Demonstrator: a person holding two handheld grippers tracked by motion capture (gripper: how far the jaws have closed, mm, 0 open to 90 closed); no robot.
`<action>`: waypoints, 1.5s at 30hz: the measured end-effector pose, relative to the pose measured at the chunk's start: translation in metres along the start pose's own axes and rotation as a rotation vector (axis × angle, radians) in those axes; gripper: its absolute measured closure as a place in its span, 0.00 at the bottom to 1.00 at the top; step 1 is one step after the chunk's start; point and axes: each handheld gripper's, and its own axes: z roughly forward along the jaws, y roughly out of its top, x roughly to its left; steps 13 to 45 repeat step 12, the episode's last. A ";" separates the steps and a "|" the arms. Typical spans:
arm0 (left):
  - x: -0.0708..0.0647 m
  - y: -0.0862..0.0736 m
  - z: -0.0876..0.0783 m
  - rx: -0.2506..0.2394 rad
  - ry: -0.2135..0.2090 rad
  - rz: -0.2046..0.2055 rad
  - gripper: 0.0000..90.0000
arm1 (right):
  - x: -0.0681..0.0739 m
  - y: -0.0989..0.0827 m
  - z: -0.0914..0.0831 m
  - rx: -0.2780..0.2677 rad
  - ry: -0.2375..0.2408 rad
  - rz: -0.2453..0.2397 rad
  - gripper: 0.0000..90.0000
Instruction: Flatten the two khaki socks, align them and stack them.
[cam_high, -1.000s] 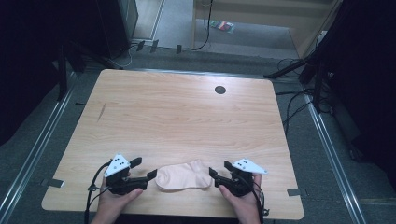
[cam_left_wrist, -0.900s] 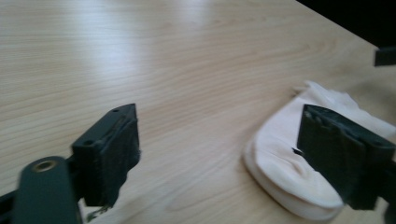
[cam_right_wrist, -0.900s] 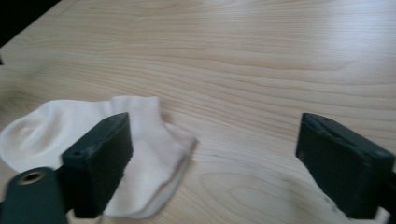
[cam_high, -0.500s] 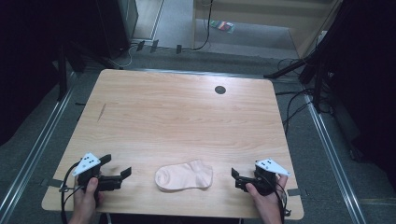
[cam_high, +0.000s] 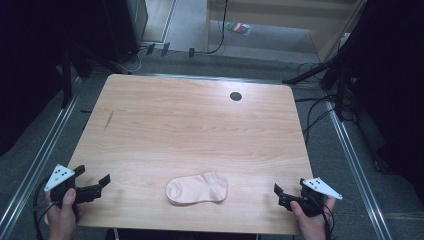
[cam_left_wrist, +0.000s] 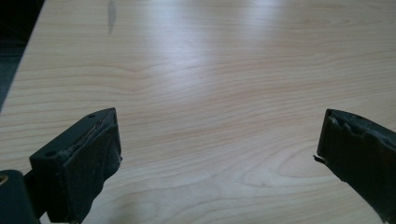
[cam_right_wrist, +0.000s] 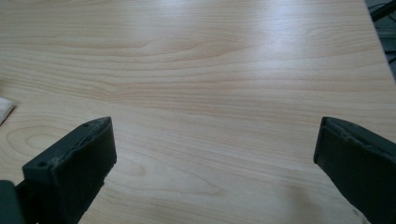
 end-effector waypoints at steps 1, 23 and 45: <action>0.002 0.000 0.001 0.003 0.005 -0.008 0.00 | -0.003 0.000 -0.001 -0.002 0.003 0.011 0.00; 0.006 0.000 0.006 0.027 -0.037 -0.033 0.00 | -0.004 -0.001 0.004 0.027 0.010 0.027 0.00; 0.006 0.000 0.006 0.027 -0.037 -0.033 0.00 | -0.004 -0.001 0.004 0.027 0.010 0.027 0.00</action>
